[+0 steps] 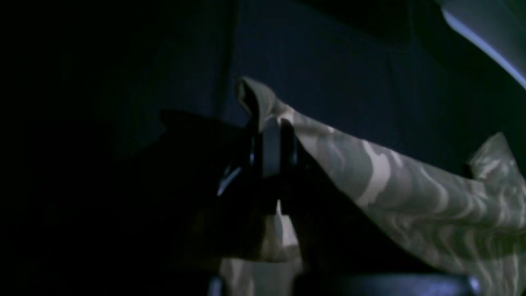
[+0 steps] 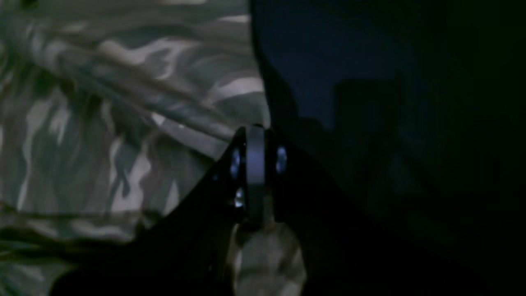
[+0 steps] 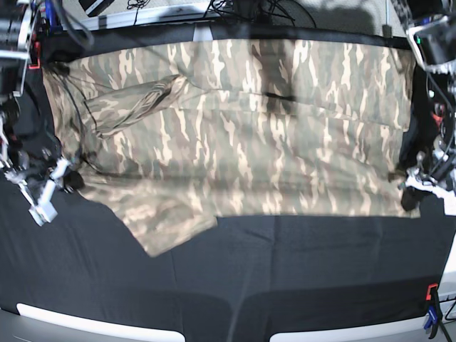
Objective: Layout the t-shirt on the table in an organized manner, then fold the t-shirt properly
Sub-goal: 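Fold the hem over toward the collar edge with both grippers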
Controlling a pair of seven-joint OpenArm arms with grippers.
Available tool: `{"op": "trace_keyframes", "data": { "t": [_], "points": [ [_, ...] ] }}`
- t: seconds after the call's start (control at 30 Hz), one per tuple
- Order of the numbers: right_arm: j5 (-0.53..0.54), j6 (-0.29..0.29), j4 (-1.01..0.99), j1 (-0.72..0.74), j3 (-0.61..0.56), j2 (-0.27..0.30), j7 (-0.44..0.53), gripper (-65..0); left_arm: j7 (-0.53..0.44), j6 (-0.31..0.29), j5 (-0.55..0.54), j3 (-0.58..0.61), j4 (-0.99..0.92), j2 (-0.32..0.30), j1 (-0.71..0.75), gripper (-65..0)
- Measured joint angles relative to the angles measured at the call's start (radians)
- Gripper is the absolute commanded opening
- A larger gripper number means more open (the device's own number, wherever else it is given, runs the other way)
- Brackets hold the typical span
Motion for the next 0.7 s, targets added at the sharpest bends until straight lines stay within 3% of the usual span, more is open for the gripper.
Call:
{"op": "trace_keyframes", "data": {
  "t": [0.4,0.53,0.7],
  "points": [
    [0.06,0.005,0.312,-0.362,0.251,-0.007,-0.018,-65.0,0.02,-0.006,-0.005,-0.053,0.224,0.009,0.183,-65.0],
    [0.066,0.006,0.39,-0.43,0.361,-0.065,-0.051,-65.0,0.051,-0.008,-0.07,-0.111,0.236,0.008,0.238,-65.0],
    [0.066,0.025,0.43,-0.489,0.466,-0.13,-0.061,-65.0,0.092,-0.008,-0.076,-0.118,0.236,0.008,0.306,-65.0]
  ]
}}
